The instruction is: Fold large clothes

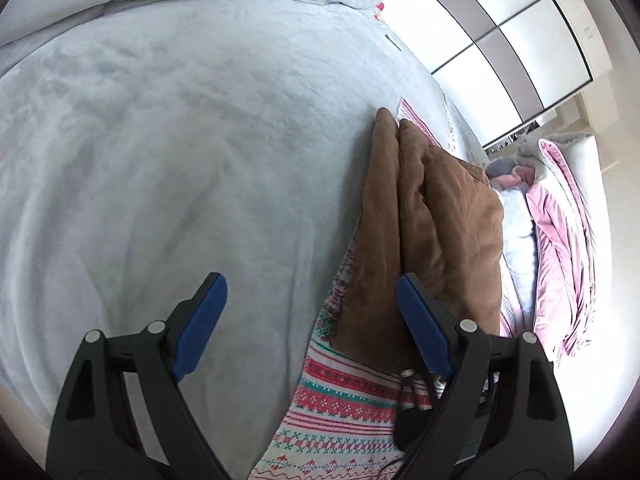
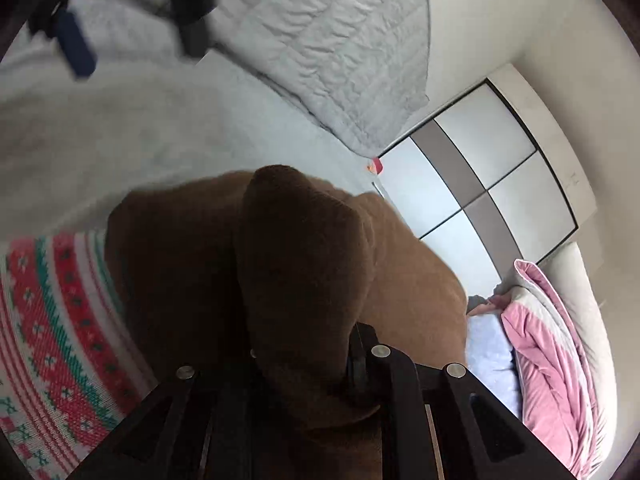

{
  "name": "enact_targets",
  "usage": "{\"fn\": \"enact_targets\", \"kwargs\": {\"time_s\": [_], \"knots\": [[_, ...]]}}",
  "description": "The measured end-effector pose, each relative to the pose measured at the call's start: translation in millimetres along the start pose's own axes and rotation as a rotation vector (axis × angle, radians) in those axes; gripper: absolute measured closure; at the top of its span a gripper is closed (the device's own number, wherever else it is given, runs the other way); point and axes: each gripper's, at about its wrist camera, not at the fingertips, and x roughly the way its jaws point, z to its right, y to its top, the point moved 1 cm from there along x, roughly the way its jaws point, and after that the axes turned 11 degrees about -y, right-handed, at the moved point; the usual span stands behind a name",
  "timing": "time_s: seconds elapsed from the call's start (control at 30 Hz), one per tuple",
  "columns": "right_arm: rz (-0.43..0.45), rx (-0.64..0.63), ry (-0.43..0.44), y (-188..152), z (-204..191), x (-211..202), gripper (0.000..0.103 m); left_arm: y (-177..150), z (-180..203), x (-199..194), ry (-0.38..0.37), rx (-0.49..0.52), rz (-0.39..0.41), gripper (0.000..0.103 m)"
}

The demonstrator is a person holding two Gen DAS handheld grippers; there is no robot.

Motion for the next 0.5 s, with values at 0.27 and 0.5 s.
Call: {"fn": "enact_targets", "kwargs": {"time_s": [0.27, 0.5], "knots": [[0.037, 0.423, 0.057, 35, 100, -10, 0.087, 4, 1, 1, -0.075, -0.045, -0.025, 0.016], [0.027, 0.126, 0.141, 49, 10, -11, 0.086, 8, -15, -5, -0.056, -0.082, -0.008, 0.016]]}}
